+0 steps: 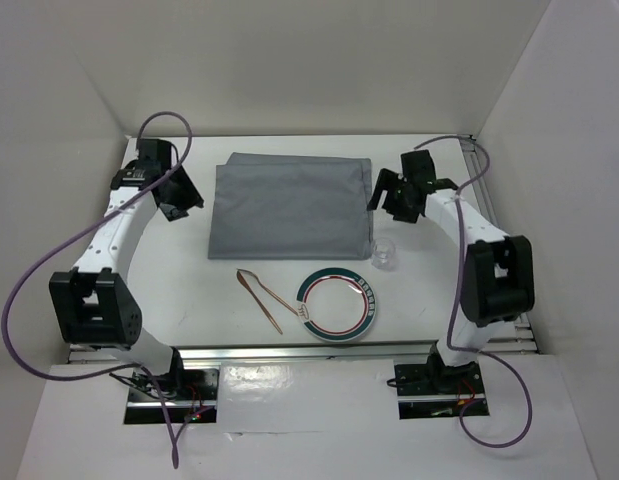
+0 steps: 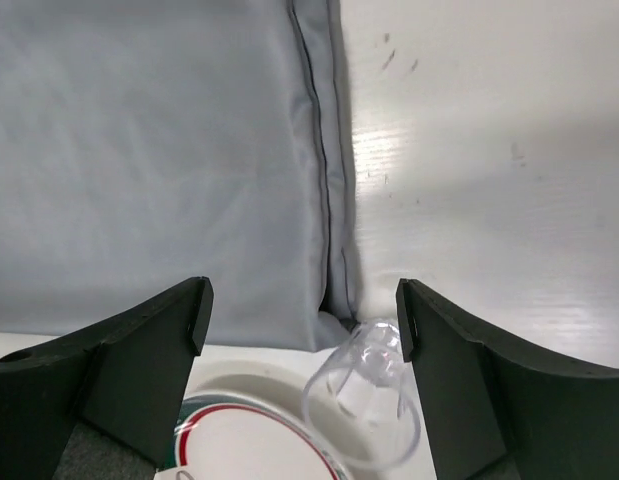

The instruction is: Set the dinner table for one person

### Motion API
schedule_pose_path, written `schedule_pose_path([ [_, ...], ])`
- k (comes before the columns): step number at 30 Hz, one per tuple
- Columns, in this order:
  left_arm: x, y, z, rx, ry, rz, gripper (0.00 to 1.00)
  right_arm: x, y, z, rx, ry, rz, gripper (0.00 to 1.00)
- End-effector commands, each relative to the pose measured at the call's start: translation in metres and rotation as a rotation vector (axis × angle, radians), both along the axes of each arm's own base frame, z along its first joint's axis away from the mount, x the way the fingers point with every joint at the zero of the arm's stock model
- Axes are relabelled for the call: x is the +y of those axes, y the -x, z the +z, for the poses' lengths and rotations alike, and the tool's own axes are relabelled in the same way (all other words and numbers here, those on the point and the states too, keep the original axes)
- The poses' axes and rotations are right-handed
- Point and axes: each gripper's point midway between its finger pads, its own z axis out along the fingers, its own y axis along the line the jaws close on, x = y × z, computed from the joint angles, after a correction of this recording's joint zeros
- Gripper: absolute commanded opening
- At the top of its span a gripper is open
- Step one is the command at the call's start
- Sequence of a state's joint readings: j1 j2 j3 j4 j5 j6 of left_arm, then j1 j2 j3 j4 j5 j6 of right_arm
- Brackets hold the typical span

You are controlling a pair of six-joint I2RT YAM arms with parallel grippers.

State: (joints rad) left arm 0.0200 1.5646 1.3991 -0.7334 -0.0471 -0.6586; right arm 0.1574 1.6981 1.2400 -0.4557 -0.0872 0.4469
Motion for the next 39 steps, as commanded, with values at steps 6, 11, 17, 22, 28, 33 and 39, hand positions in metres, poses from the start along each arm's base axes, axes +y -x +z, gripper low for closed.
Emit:
schedule_pose_path([
  [6,-0.045,0.038,0.029,-0.097,0.004,-0.226,0.58,-0.037,0.056,0.057,-0.106,0.094,-0.131,0.86],
  [11,-0.062,0.058,0.016,-0.084,0.02,-0.273,0.58,-0.035,0.084,0.033,-0.058,0.008,-0.127,0.85],
  [17,-0.072,0.065,0.007,-0.063,0.022,-0.307,0.58,-0.024,0.082,0.004,0.001,-0.048,-0.096,0.81],
  [22,-0.073,0.067,0.003,-0.053,0.015,-0.31,0.58,-0.019,0.079,-0.016,0.033,-0.069,-0.101,0.75],
  [28,-0.073,0.066,0.0,-0.045,0.009,-0.318,0.57,-0.018,0.072,-0.034,0.064,-0.07,-0.11,0.49],
  [33,-0.073,0.067,-0.009,-0.016,0.009,-0.318,0.57,-0.028,0.063,-0.024,0.041,-0.022,-0.148,0.16],
  [39,-0.074,0.058,0.0,-0.04,-0.002,-0.333,0.56,-0.046,0.018,0.05,-0.145,0.07,-0.178,0.0],
])
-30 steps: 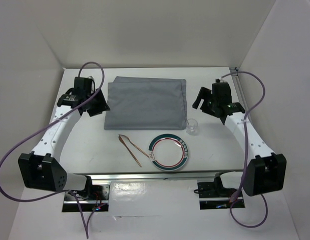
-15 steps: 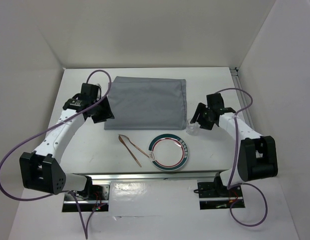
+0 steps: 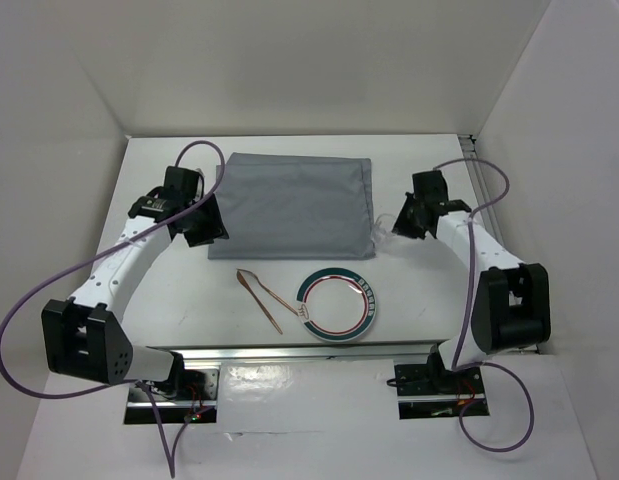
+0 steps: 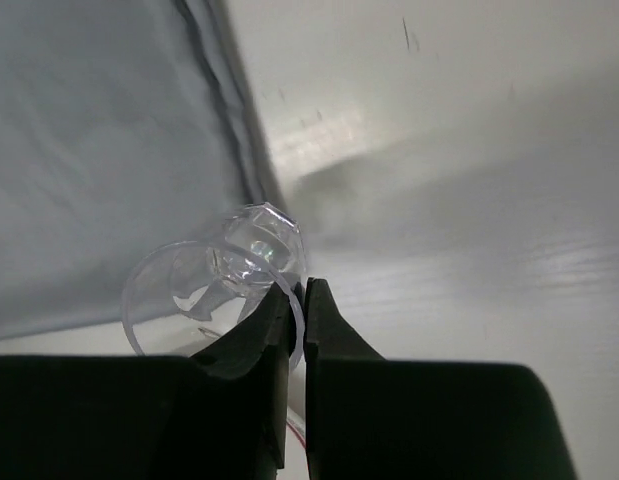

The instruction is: Set the dinner table for one person

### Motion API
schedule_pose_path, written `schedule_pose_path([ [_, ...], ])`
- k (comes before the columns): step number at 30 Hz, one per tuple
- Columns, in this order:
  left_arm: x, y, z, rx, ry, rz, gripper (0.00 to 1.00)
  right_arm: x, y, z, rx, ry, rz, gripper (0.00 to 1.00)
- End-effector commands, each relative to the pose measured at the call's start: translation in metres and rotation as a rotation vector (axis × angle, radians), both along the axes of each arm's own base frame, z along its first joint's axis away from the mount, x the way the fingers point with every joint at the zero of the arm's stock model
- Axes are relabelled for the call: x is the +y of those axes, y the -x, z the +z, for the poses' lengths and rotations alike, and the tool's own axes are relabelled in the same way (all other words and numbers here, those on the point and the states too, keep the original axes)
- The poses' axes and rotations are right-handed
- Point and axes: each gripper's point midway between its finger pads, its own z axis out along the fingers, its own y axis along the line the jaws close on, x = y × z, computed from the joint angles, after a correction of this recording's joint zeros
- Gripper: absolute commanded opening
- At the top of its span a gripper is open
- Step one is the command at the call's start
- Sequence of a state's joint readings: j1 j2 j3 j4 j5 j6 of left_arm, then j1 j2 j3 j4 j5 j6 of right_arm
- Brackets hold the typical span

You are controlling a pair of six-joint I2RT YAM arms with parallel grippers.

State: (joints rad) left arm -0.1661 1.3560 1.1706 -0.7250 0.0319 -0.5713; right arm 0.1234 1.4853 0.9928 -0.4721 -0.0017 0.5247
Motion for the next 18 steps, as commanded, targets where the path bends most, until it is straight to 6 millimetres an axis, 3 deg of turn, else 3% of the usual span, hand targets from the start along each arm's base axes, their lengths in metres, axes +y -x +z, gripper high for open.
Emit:
schedule_pose_path([
  [1,-0.002,-0.012,0.012,-0.052,-0.009,-0.03,0.56,-0.011,-0.053,0.072,-0.21,0.058,-0.021,0.0],
  [2,-0.001,-0.014,0.016,-0.064,-0.015,-0.024,0.56,-0.005,-0.073,0.098,-0.271,0.041,0.0,0.0],
  [3,-0.001,-0.015,0.013,-0.055,-0.016,-0.024,0.56,-0.003,-0.084,0.102,-0.274,0.04,0.0,0.0],
  [4,-0.001,-0.016,0.016,-0.064,-0.015,-0.024,0.56,0.001,-0.099,0.087,-0.239,0.032,0.012,0.0],
  [5,-0.001,-0.014,0.015,-0.055,-0.016,-0.024,0.56,0.007,-0.121,0.111,-0.296,0.017,0.031,0.0],
  [6,-0.001,-0.014,0.015,-0.055,-0.016,-0.024,0.56,0.009,-0.132,0.111,-0.295,0.017,0.031,0.0],
  [7,-0.001,-0.014,0.015,-0.055,-0.016,-0.024,0.56,0.012,-0.148,0.088,-0.252,0.013,0.039,0.0],
  [8,0.001,-0.015,0.015,-0.056,-0.025,-0.018,0.56,0.016,-0.158,0.086,-0.249,0.011,0.056,0.0],
  [9,0.004,-0.013,0.013,-0.043,-0.034,0.001,0.56,0.025,-0.179,0.109,-0.305,0.004,0.067,0.0],
  [10,0.005,-0.014,0.01,-0.034,-0.043,0.006,0.56,0.026,-0.19,0.081,-0.243,0.009,0.069,0.0],
  [11,0.007,-0.012,0.008,-0.024,-0.05,0.022,0.56,0.034,-0.207,0.099,-0.291,0.003,0.078,0.0],
  [12,0.008,-0.008,0.004,-0.006,-0.054,0.022,0.56,0.041,-0.213,0.095,-0.287,0.002,0.089,0.0],
  [13,0.01,-0.009,0.001,0.002,-0.063,0.027,0.56,0.042,-0.22,0.072,-0.245,0.007,0.09,0.0],
  [15,0.01,-0.009,0.001,0.002,-0.063,0.027,0.56,0.05,-0.236,0.079,-0.272,0.009,0.094,0.0],
  [17,0.01,-0.007,-0.002,0.011,-0.065,0.027,0.56,0.051,-0.242,0.053,-0.225,0.015,0.095,0.0],
  [18,0.01,-0.007,-0.002,0.011,-0.065,0.027,0.56,0.057,-0.244,0.05,-0.224,0.014,0.104,0.0],
])
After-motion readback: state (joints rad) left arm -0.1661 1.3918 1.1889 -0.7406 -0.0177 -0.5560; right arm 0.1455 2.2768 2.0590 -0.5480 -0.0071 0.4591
